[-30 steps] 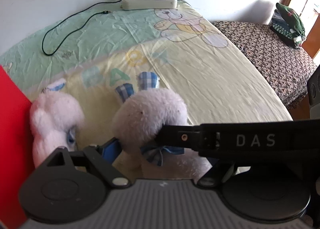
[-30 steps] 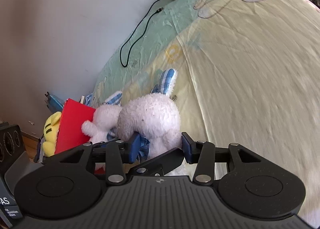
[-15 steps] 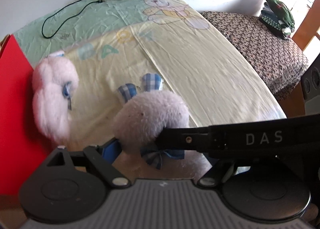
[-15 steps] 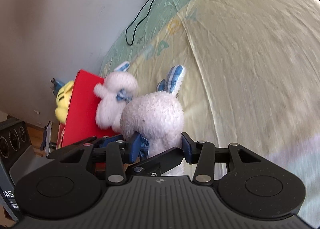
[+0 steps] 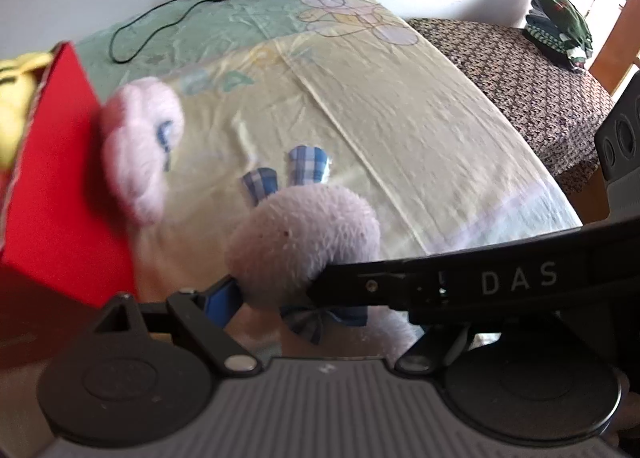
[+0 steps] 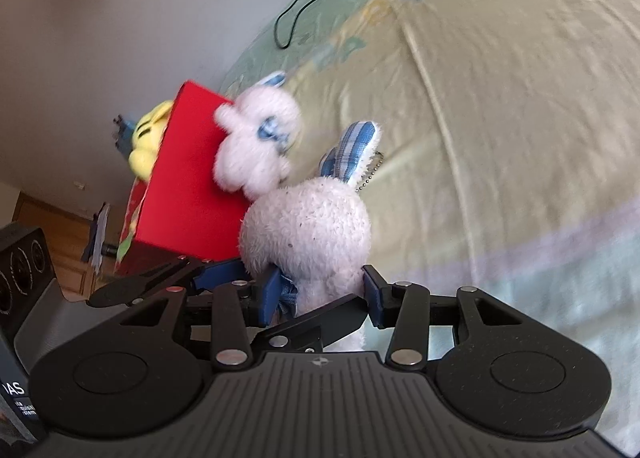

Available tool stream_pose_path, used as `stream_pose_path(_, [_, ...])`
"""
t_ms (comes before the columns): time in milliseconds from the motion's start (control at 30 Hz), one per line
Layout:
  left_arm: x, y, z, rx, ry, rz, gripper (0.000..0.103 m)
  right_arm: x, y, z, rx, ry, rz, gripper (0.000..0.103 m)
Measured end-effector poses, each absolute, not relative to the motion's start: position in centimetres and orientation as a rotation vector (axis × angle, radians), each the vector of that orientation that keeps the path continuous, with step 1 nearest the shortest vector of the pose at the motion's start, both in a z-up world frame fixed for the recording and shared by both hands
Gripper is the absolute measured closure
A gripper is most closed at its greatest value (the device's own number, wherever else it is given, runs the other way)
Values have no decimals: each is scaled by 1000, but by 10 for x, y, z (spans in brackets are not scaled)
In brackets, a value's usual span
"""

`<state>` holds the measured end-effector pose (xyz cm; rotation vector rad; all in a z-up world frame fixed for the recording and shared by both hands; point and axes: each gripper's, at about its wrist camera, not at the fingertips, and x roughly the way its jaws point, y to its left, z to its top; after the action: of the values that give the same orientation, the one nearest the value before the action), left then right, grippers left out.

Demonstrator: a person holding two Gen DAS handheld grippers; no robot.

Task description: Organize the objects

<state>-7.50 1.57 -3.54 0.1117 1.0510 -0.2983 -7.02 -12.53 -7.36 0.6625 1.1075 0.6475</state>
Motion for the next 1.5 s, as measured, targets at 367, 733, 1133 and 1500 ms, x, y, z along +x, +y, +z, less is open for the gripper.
stream_pose_path(367, [-107, 57, -30, 83, 1046, -208, 20, -88, -85, -68, 599, 1141, 759, 57])
stream_pose_path(733, [-130, 118, -18, 119, 1015, -257, 21, -115, -27, -54, 576, 1122, 726, 56])
stream_pose_path(1133, [-166, 213, -20, 122, 1005, -295, 21, -154, 65, -52, 555, 1125, 694, 56])
stream_pose_path(1500, [-197, 304, 0, 91, 958, -196, 21, -156, 155, -32, 476, 1112, 813, 56])
